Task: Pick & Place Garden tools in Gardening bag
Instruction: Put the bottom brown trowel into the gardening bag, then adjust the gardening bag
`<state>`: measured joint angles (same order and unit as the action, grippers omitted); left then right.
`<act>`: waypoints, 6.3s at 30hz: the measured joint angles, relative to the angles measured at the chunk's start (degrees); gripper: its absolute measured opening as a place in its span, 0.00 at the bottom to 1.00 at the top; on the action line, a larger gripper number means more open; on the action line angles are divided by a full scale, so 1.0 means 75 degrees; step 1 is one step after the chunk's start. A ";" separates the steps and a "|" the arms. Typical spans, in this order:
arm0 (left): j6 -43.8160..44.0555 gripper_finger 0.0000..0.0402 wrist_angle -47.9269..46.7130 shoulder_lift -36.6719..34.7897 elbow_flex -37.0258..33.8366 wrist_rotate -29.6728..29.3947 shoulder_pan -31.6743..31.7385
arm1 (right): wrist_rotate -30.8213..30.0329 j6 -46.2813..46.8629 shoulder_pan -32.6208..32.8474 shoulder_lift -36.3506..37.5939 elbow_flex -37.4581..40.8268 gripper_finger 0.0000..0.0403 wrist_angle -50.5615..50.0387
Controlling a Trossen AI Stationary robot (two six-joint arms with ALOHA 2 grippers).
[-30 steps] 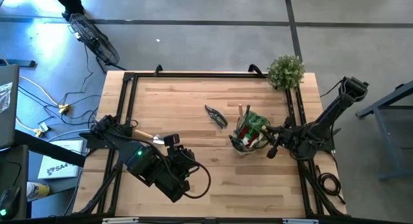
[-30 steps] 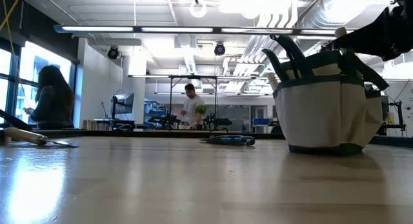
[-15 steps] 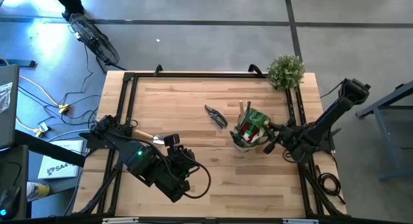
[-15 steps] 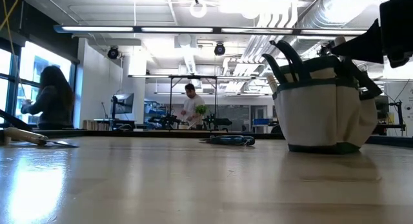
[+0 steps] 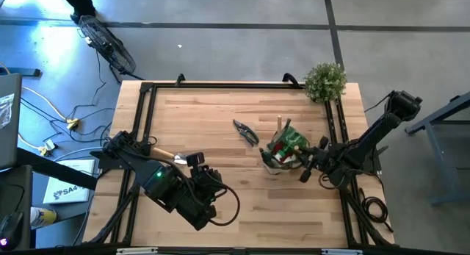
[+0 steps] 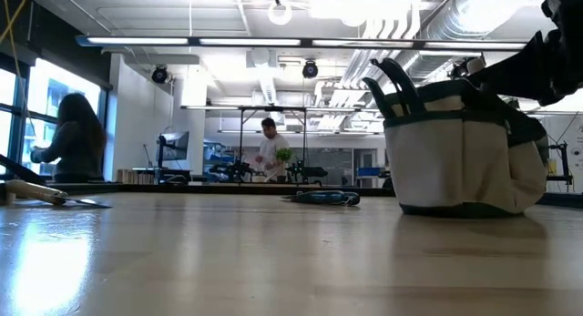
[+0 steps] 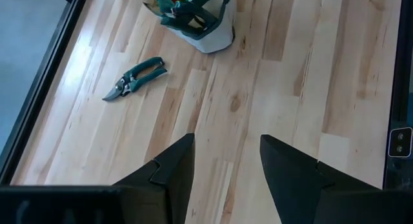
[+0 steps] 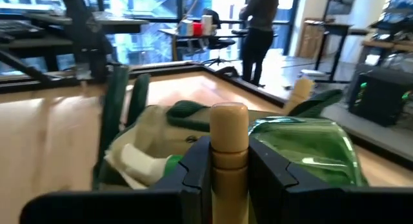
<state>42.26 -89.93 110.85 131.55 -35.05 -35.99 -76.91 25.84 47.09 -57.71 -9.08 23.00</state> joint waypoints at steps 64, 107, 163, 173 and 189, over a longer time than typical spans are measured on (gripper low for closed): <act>-0.0243 0.42 -0.0001 0.0265 0.0000 0.0266 0.0000 | 0.2271 -0.3085 0.0803 0.1923 0.0009 0.51 0.4028; -0.1582 0.42 0.0886 0.0268 0.0000 -0.1000 -0.0003 | 0.8727 -0.8143 0.0886 0.2273 -0.1009 0.47 0.5320; -0.1204 0.42 0.0391 0.1000 -0.0003 -0.0656 0.0052 | 0.3936 -0.5615 0.0802 0.1740 -0.5991 0.47 -0.2295; -0.1198 0.42 0.0396 0.1000 -0.0003 -0.0665 0.0050 | 0.4001 -0.5004 0.0354 0.1015 -0.7147 0.47 -0.3918; -0.1183 0.42 0.0396 0.0997 -0.0003 -0.0635 0.0050 | 0.5617 -0.4165 -0.1308 0.0758 -0.7724 0.47 -0.4925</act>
<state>33.39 -86.96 118.32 131.52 -39.81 -35.62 -34.79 -5.40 37.28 -52.03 -67.01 -13.93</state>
